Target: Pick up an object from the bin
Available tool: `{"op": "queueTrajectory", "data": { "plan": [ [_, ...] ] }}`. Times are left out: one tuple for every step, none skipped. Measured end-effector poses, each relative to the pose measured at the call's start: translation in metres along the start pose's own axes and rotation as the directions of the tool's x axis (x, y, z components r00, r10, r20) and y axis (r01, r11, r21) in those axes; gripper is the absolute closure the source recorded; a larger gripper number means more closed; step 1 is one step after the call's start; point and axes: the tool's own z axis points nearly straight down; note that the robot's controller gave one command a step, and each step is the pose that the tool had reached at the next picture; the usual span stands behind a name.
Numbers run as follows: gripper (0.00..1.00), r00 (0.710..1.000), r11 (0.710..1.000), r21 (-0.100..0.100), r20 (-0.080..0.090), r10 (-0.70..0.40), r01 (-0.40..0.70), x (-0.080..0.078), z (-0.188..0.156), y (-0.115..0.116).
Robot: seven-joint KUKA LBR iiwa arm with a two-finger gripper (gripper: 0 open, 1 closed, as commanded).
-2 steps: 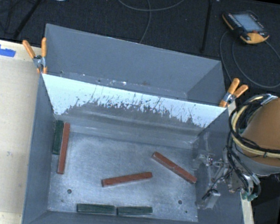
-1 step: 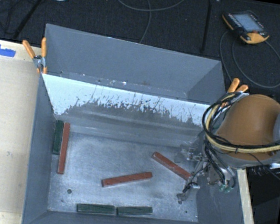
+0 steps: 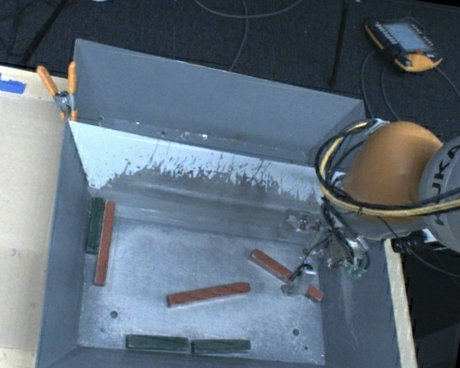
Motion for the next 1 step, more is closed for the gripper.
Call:
{"op": "queueTrajectory", "data": {
  "plan": [
    [0.00, 1.000, 1.000, 0.003, -0.001, 0.005, -0.005, -0.0045, 0.0147, 0.0358]
  ]
}}
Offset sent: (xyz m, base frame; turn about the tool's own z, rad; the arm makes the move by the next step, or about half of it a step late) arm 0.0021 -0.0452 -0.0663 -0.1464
